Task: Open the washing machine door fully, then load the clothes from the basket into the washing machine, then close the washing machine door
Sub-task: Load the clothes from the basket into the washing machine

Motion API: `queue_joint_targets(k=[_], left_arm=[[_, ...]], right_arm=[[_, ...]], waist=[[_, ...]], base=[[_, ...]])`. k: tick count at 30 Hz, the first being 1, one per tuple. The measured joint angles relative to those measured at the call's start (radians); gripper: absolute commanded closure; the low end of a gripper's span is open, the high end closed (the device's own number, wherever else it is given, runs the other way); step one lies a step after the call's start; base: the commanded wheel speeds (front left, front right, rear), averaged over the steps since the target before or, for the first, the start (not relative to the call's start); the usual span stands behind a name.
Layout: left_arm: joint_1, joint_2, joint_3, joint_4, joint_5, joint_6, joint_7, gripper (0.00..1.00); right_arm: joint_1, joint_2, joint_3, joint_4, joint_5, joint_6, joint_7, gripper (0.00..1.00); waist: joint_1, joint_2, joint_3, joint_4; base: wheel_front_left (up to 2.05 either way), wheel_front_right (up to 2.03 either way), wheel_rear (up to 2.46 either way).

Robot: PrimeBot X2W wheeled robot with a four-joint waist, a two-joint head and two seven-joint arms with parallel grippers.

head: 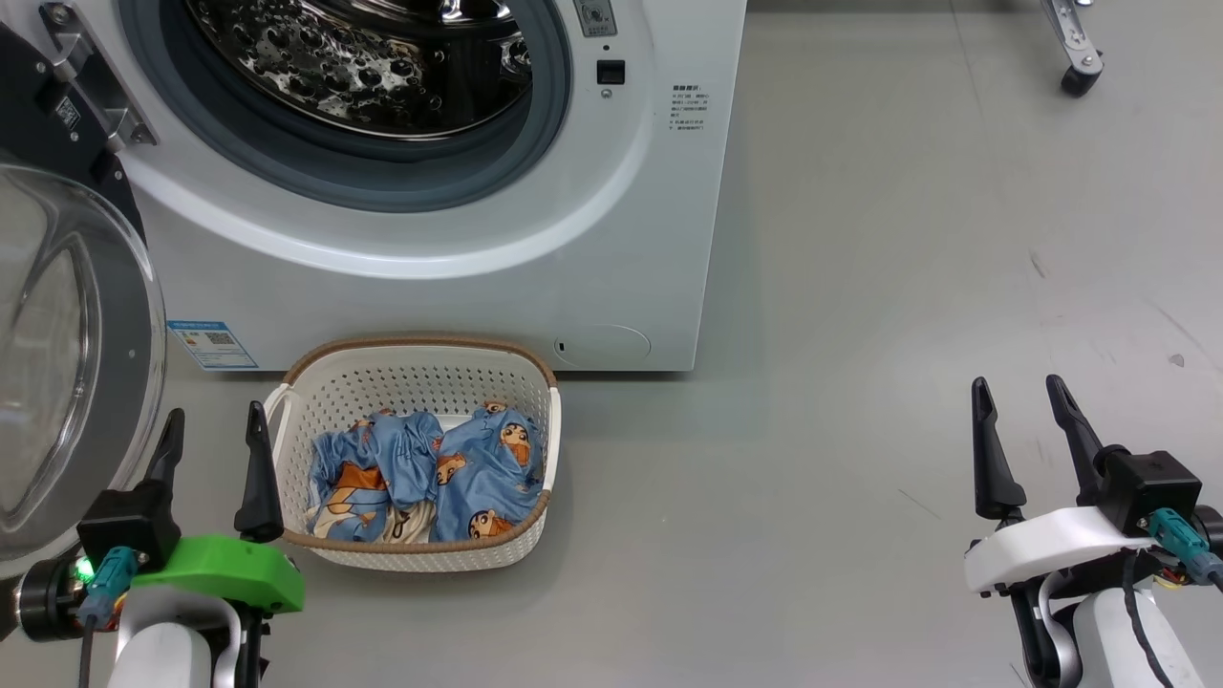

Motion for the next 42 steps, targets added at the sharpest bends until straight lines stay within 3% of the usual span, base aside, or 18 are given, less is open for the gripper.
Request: queue_joint_targets(k=[18, 42], left_arm=[[0.0, -0.012, 0.002, 0.005, 0.0, 0.006, 0.0, 0.0], [0.0, -0.022, -0.008, 0.012, -0.002, 0.004, 0.0, 0.0]], right_arm=[[0.0, 0.004, -0.001, 0.0, 0.002, 0.0, 0.0, 0.0], [0.0, 0.005, -0.001, 0.0, 0.002, 0.0, 0.0, 0.0]], waist=[[0.0, 0.0, 0.025, -0.002], [0.0, 0.0, 0.038, 0.005]], base=[[0.69, -0.69, 0.0], [0.05, -0.05, 0.0]])
